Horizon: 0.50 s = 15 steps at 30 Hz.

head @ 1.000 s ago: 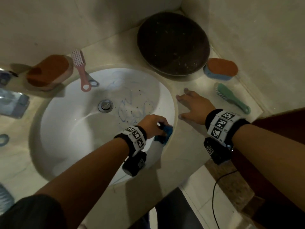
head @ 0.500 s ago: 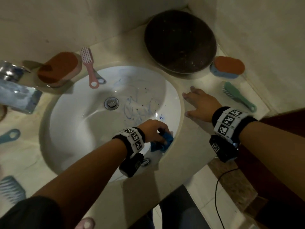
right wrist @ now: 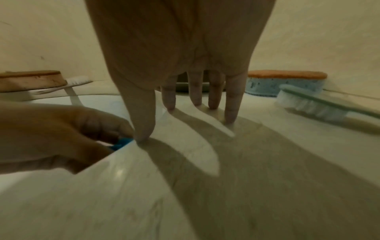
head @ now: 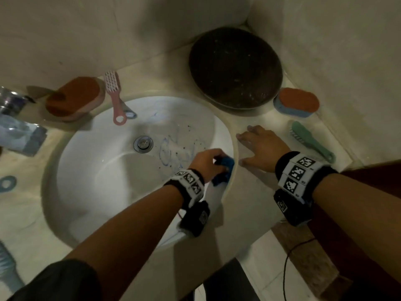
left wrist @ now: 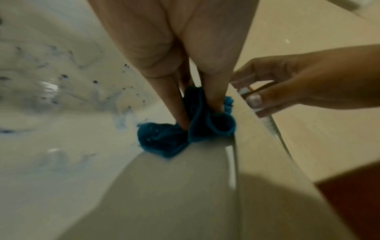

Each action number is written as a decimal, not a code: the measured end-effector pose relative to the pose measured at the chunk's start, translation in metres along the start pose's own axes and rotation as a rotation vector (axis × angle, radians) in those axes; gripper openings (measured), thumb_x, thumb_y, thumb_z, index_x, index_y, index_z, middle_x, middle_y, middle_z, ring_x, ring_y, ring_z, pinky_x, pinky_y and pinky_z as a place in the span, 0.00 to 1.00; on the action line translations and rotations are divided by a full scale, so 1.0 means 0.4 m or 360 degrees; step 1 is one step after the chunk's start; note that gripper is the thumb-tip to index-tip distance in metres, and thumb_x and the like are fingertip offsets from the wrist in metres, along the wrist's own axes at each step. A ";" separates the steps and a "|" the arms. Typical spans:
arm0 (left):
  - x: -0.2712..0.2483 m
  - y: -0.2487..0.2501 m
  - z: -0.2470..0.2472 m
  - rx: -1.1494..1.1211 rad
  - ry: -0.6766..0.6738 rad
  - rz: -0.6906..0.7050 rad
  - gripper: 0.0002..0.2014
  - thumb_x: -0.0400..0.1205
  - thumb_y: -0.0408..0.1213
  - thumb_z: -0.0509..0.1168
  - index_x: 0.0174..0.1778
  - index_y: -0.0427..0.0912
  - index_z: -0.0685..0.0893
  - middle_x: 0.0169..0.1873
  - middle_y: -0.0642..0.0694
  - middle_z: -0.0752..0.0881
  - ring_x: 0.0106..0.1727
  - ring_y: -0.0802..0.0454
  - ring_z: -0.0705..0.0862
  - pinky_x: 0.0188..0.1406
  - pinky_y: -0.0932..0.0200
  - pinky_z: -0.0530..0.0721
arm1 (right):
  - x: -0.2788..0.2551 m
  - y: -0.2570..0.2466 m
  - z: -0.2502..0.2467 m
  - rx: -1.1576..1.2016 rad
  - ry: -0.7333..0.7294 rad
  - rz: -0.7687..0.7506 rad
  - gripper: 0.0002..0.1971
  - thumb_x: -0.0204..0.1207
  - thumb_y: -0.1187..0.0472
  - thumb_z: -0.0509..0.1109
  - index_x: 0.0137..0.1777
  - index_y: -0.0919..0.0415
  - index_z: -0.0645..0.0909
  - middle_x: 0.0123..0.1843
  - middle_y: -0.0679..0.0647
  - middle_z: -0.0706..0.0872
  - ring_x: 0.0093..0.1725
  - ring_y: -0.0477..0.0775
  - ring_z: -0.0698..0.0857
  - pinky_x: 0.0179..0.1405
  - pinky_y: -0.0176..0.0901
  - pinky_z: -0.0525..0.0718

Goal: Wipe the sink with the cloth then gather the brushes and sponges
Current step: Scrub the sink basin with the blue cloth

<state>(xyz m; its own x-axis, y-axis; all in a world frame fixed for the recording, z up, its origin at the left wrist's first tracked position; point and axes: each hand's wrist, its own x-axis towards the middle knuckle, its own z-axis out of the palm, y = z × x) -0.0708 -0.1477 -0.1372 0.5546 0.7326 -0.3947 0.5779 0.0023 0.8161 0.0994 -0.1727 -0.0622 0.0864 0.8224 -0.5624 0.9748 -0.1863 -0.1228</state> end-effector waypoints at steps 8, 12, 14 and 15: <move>0.108 0.049 -0.003 -0.0452 0.0514 -0.0193 0.08 0.77 0.30 0.69 0.45 0.46 0.79 0.42 0.47 0.81 0.43 0.51 0.80 0.40 0.62 0.77 | 0.063 0.013 -0.061 -0.0001 0.0000 -0.0062 0.45 0.67 0.45 0.76 0.81 0.50 0.58 0.83 0.56 0.56 0.80 0.61 0.60 0.77 0.50 0.64; 0.070 -0.003 0.026 -0.0173 0.0327 -0.0151 0.07 0.77 0.30 0.68 0.48 0.42 0.81 0.43 0.47 0.81 0.46 0.52 0.77 0.44 0.66 0.71 | 0.068 0.014 -0.052 -0.0068 -0.0018 -0.0054 0.46 0.67 0.42 0.75 0.82 0.47 0.56 0.84 0.57 0.54 0.80 0.62 0.60 0.77 0.50 0.63; 0.067 -0.018 0.027 -0.0147 0.0307 -0.0170 0.07 0.77 0.32 0.69 0.50 0.41 0.83 0.45 0.46 0.82 0.47 0.52 0.78 0.46 0.64 0.73 | 0.069 0.009 -0.059 -0.0074 -0.0012 -0.0045 0.46 0.66 0.43 0.76 0.82 0.48 0.57 0.84 0.57 0.55 0.79 0.61 0.61 0.77 0.49 0.64; 0.076 -0.016 0.023 -0.0204 0.0364 -0.0189 0.07 0.78 0.33 0.69 0.50 0.41 0.82 0.45 0.46 0.82 0.47 0.51 0.79 0.47 0.62 0.76 | 0.069 0.008 -0.061 -0.0066 -0.0021 -0.0042 0.46 0.66 0.43 0.77 0.82 0.48 0.57 0.83 0.57 0.56 0.79 0.62 0.62 0.76 0.49 0.64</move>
<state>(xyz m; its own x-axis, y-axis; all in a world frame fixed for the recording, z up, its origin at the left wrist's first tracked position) -0.0522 -0.1315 -0.1583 0.3298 0.8564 -0.3973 0.5421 0.1727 0.8223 0.1099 -0.1376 -0.0582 0.0583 0.8194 -0.5702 0.9844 -0.1421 -0.1036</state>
